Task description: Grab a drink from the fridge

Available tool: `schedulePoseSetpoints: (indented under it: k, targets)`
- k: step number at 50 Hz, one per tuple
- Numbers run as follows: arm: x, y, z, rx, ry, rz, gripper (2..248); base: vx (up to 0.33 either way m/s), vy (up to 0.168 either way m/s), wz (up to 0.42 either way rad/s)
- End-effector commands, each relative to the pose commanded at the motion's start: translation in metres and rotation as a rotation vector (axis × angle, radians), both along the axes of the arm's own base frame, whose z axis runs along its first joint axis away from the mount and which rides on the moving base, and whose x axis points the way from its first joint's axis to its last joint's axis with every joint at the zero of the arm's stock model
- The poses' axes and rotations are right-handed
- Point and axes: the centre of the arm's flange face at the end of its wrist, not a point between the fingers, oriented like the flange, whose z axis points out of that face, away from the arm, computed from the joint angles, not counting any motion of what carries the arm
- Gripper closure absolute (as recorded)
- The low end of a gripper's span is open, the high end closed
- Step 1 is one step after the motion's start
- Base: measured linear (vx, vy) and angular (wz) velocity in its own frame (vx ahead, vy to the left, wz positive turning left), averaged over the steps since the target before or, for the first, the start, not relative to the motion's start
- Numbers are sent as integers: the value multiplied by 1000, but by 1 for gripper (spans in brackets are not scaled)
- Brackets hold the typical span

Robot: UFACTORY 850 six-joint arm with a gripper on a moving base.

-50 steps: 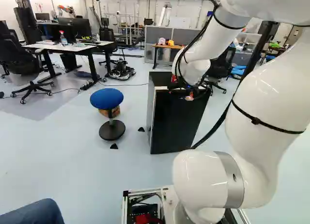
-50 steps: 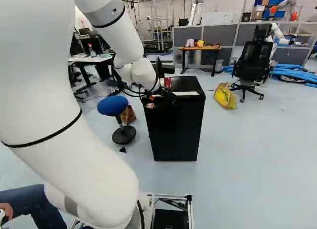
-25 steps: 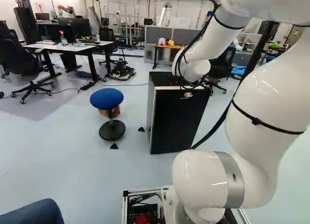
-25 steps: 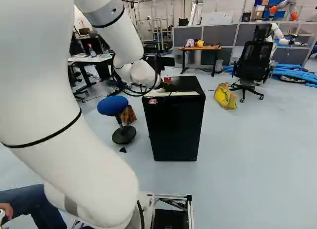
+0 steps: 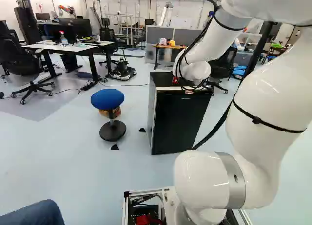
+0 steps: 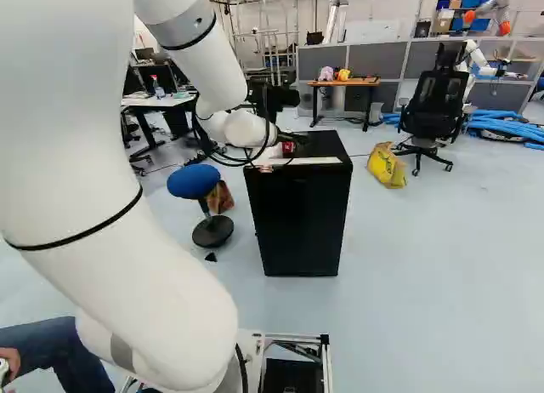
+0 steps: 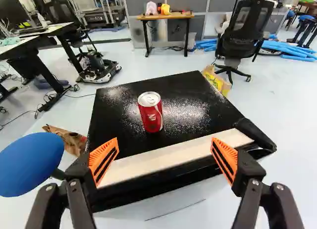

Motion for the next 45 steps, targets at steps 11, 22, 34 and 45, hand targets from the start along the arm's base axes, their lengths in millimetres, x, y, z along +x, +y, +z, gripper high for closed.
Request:
schedulePoseSetpoints:
  k: [11,22,34,45]
  targets:
    - [5,-1,-5,-15,-55,-3,3,0,0,0]
    - [8,-2,-10,-29,-108,-7,3,0,0,0]
    - [11,-3,-17,-40,-146,-9,3,0,0,0]
    - [13,-4,-27,-42,-144,-9,3,0,0,0]
